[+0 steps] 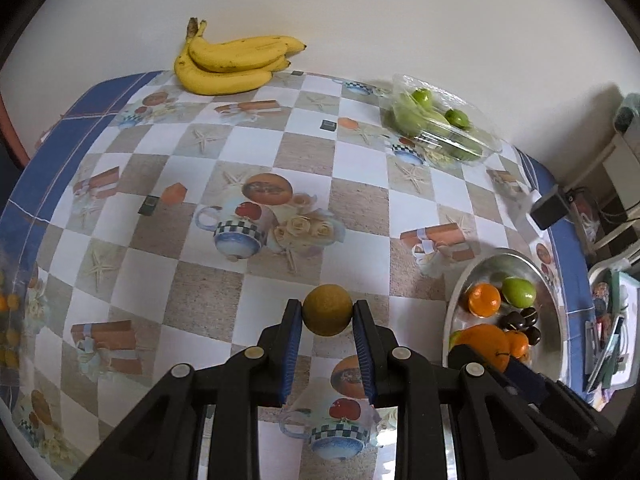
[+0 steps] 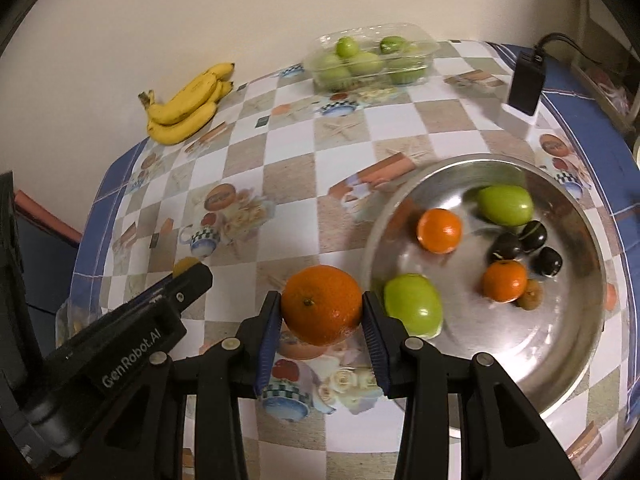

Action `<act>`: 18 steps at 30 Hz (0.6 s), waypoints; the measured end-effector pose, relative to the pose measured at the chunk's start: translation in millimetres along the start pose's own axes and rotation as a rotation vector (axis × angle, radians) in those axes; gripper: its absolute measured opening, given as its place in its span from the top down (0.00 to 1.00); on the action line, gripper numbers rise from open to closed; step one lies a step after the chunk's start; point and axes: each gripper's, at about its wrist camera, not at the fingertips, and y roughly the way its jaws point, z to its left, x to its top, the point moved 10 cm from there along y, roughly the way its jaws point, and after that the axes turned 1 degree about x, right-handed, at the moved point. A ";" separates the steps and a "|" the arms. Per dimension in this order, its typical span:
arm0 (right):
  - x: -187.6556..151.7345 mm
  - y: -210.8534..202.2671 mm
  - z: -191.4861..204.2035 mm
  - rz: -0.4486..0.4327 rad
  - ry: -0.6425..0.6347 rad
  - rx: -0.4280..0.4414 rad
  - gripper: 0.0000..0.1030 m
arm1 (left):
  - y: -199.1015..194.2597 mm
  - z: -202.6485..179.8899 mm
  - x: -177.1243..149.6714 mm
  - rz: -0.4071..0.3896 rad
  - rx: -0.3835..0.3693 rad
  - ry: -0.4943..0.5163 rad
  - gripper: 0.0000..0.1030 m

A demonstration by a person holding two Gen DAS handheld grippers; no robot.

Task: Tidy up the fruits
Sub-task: 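Carry the yellow fruit with the left gripper while the right carries the orange over the bowl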

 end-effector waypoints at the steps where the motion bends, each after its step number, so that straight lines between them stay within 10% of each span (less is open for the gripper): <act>1: 0.7 -0.5 -3.3 -0.001 0.002 -0.005 0.59 | 0.8 -1.5 -0.6 -0.002 0.003 0.005 0.73; 18: 3.2 -14.8 -55.4 -0.014 0.108 -0.037 0.59 | -7.6 -14.9 1.1 -0.032 -0.013 0.017 0.73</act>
